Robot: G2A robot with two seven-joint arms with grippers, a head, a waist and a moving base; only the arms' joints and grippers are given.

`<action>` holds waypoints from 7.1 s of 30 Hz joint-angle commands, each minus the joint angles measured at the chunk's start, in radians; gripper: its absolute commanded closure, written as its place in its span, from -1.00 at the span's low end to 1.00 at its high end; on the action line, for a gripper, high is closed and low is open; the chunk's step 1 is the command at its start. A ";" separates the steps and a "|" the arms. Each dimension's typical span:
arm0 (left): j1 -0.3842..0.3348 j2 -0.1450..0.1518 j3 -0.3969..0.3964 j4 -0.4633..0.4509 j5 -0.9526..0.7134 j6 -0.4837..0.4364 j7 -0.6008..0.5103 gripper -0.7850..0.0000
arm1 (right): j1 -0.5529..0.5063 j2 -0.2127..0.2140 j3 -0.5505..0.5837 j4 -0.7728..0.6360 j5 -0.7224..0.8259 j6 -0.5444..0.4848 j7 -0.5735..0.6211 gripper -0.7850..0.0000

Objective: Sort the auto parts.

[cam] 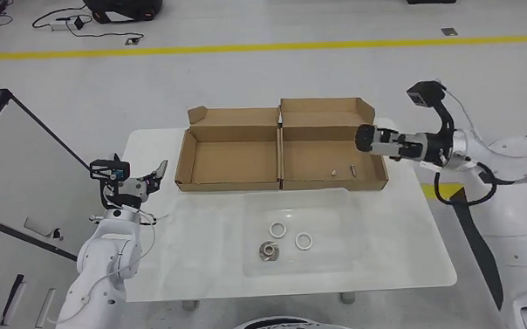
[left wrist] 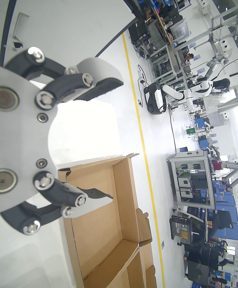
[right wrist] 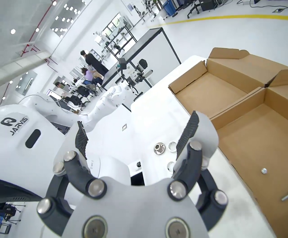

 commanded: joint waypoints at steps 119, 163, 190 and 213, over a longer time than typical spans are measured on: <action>-1.187 -0.069 1.269 0.120 -0.570 -0.453 -1.307 -1.00 | -0.160 0.022 0.134 -0.033 0.191 0.021 0.020 -1.00; -1.153 -0.273 1.395 0.368 -0.602 -0.389 -1.307 -1.00 | -0.160 0.022 0.134 -0.033 0.191 0.021 0.020 -1.00; -1.129 -0.341 1.376 0.534 -0.602 -0.520 -1.183 -1.00 | -0.160 0.022 0.134 -0.033 0.191 0.021 0.020 -1.00; -1.096 -0.316 1.337 0.532 -0.566 -0.567 -1.202 0.15 | -0.160 0.022 0.134 -0.033 0.191 0.021 0.020 -1.00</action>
